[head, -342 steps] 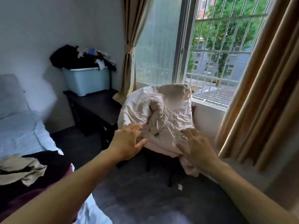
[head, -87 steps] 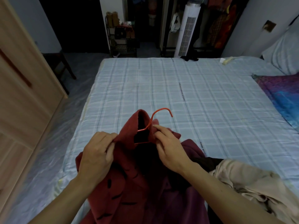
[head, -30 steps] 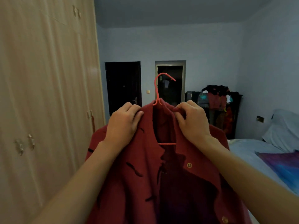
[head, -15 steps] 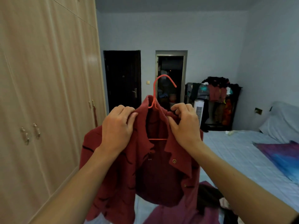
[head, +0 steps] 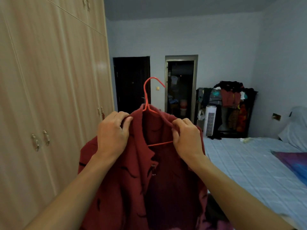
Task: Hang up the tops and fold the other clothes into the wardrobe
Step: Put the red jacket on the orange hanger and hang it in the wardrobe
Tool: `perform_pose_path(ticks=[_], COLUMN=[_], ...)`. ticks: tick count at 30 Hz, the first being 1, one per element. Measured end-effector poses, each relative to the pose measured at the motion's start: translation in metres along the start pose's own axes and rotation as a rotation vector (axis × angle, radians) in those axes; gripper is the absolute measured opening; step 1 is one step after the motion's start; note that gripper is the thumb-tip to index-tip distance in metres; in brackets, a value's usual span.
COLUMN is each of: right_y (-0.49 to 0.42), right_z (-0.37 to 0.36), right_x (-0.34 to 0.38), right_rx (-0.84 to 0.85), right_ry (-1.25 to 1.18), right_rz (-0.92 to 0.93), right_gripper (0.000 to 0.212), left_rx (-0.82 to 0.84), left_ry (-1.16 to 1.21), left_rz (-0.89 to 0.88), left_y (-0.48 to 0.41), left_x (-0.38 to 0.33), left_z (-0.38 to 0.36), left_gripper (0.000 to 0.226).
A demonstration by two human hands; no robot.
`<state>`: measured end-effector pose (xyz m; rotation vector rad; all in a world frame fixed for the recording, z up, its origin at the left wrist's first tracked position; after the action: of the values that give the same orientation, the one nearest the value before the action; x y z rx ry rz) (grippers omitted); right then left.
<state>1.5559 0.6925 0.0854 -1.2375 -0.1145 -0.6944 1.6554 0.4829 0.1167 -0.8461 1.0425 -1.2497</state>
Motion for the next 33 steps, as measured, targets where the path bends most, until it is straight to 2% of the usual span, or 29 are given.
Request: perform_pose_path(ticks=[5,12,17,21,23,26,28,30,33], right_y=[-0.014,-0.019,-0.013,0.002,0.008,0.009,0.011,0.013,0.010], right_z=[0.008,0.020,0.007,-0.006,-0.008,-0.002,-0.002,-0.002,-0.001], right_x=[-0.016,-0.022,-0.024,-0.020,-0.017,0.002,0.013,0.017,0.014], right_rx=[0.025,0.049,0.027,0.016,0.030,0.083,0.130,0.148,0.227], right_ry=[-0.138,-0.316,-0.458,-0.592,-0.584,-0.407,-0.325,-0.257,-0.268], right_rz=[-0.158,-0.315,-0.479,-0.545,-0.496,-0.226,-0.088,-0.027,0.003], right_gripper=[0.005,0.036,0.013,0.012,0.013,0.027,0.025,0.012,0.019], left_rx=[0.041,0.059,0.072,0.085,0.083,0.059,0.027,-0.009,-0.063], left_ry=[-0.039,-0.134,-0.141,-0.125,-0.097,-0.049,0.002,0.051,0.093], left_rz=[0.005,-0.123,-0.164,-0.091,-0.041,0.019,0.047,0.071,0.091], left_y=[0.012,0.032,0.044,0.047,0.047,0.047,0.048,0.048,0.047], left_x=[0.003,-0.022,-0.038,-0.037,-0.028,-0.015,-0.010,-0.006,0.001], left_z=[-0.001,-0.007,-0.013,-0.016,-0.017,-0.017,-0.015,-0.014,-0.009], left_gripper=[0.009,0.014,0.015,0.015,0.014,0.014,0.012,0.010,0.008])
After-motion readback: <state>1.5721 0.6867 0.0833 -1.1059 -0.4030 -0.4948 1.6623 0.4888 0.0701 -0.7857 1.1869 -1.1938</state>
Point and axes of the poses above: each hand's wrist, its own y-axis away from the middle knuckle, its own z-axis out of the back of the hand, x = y × z, the point moved 7 cm from there along -y, towards the middle knuckle, and after that the axes turned 12 degrees about -y, right-handed, at the moved point
